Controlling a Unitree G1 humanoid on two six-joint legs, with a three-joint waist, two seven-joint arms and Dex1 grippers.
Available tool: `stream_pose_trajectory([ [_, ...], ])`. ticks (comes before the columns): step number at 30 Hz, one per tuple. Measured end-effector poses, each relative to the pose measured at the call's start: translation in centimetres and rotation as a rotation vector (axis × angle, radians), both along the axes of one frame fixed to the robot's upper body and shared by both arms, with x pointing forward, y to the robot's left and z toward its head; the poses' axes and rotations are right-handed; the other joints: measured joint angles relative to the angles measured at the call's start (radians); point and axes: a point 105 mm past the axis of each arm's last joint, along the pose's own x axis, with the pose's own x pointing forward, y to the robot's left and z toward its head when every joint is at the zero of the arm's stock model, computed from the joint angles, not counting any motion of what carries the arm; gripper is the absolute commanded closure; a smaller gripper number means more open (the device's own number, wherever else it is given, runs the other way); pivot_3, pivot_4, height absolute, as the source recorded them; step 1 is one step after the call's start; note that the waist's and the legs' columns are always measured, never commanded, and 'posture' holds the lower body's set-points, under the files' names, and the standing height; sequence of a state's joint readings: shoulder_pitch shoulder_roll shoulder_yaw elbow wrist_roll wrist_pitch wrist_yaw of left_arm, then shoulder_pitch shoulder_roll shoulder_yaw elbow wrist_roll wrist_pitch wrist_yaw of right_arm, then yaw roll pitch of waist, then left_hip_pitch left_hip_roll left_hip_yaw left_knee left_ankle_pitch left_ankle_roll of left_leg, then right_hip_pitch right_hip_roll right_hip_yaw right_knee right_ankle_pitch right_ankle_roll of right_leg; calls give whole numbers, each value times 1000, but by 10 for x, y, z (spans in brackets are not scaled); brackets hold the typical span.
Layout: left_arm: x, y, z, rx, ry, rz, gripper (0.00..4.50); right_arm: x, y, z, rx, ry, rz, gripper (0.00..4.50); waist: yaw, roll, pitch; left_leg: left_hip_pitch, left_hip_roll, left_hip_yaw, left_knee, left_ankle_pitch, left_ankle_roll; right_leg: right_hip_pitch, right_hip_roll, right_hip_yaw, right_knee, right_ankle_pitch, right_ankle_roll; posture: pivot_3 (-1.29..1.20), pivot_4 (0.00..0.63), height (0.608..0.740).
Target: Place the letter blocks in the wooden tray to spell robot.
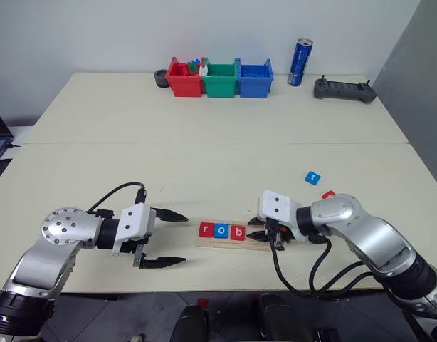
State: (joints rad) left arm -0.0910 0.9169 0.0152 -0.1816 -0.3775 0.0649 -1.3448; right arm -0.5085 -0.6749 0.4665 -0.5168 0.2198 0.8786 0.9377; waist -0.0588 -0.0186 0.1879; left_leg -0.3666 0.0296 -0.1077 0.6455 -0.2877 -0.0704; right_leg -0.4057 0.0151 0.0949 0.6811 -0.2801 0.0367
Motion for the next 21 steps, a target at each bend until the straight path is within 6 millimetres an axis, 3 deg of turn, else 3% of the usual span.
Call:
stream_pose_trajectory([
  [2, 0, 0, 0, 0, 0, 0, 0, -3, 1, 0, 0, 1, 12, 4469, 0, 0, 0, 0, 0, 0, 0, 0, 0, 0, 0, 0, 0, 0, 0, 0, 150, 740],
  [11, 0, 0, 0, 0, -2, 0, 0, -12, 7, -14, -34, 45, 62, 4469, 0, 0, 0, 0, 0, 0, 0, 0, 0, 0, 0, 0, 0, 0, 0, 0, 150, 740],
  [21, 1, 0, 1, 1, -7, -1, 0, -1, 15, -28, -27, 7, 49, 4469, 0, 0, 0, 0, 0, 0, 0, 0, 0, 0, 0, 0, 0, 0, 0, 0, 150, 740],
])
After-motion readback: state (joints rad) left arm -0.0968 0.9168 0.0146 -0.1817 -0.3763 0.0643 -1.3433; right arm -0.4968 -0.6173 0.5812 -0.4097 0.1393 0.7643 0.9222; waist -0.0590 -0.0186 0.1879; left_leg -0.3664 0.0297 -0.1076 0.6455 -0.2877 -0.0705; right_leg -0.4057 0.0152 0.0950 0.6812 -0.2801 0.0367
